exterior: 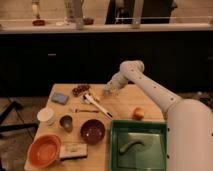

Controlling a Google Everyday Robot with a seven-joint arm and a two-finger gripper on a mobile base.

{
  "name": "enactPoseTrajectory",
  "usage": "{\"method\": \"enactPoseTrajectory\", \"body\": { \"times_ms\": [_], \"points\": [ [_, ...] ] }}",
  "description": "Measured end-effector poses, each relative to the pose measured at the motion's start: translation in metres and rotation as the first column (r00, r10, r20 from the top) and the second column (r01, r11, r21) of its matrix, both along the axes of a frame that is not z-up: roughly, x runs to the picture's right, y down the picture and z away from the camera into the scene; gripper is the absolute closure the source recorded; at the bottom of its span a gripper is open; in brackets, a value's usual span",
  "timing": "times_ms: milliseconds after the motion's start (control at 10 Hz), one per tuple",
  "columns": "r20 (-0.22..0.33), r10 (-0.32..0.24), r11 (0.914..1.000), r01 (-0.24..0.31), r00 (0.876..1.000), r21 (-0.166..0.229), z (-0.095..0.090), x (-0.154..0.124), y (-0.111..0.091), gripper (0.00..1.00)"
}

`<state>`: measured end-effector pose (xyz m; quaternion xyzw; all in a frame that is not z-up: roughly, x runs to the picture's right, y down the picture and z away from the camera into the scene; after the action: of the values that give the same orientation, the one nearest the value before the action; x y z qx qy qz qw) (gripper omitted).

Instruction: Wipe purple bowl with towel

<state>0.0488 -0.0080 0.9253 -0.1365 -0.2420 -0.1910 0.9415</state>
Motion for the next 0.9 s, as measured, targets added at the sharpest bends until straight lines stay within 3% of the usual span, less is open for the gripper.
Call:
{"method": "enactPoseTrajectory", "body": {
  "times_ms": [400, 900],
  "points": [
    [0.077, -0.088, 0.992, 0.081, 0.993, 0.097, -0.049, -0.015, -0.011, 1.0],
    [0.149, -0.151, 0.9693, 0.116, 0.977, 0.217, -0.103, -0.024, -0.02, 1.0]
  ]
}}
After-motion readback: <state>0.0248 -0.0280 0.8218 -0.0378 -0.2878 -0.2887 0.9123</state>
